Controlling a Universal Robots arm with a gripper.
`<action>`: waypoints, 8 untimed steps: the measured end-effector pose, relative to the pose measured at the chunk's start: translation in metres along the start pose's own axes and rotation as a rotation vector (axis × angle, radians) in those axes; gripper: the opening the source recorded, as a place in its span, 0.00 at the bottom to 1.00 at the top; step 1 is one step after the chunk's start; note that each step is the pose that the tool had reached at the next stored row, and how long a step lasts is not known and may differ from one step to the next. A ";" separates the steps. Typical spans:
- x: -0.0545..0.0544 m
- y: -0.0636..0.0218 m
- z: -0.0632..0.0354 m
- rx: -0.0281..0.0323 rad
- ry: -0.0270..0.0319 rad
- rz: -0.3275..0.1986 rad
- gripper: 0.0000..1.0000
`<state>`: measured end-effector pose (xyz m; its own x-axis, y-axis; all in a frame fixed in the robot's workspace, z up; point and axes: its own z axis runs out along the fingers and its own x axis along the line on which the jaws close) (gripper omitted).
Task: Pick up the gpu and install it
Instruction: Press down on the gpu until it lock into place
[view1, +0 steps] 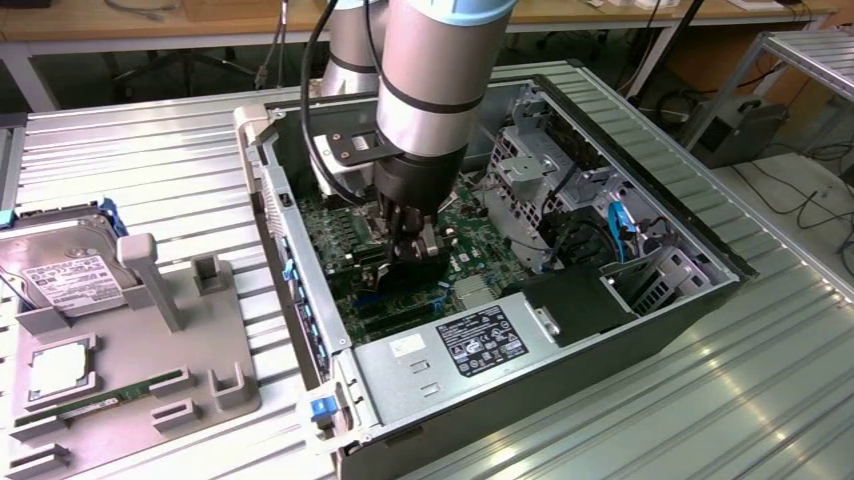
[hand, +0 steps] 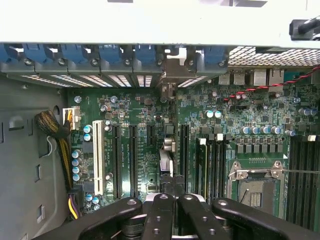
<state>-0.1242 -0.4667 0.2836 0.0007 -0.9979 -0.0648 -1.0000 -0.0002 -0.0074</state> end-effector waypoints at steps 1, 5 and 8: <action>0.000 0.0000 0.0000 0.0000 0.0000 0.000 0.11; 0.000 0.0000 0.0000 0.0000 0.0000 0.000 0.11; 0.000 0.0000 0.0000 0.0000 -0.0001 0.000 0.11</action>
<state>-0.1242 -0.4666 0.2836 0.0007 -0.9979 -0.0648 -1.0000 -0.0002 -0.0075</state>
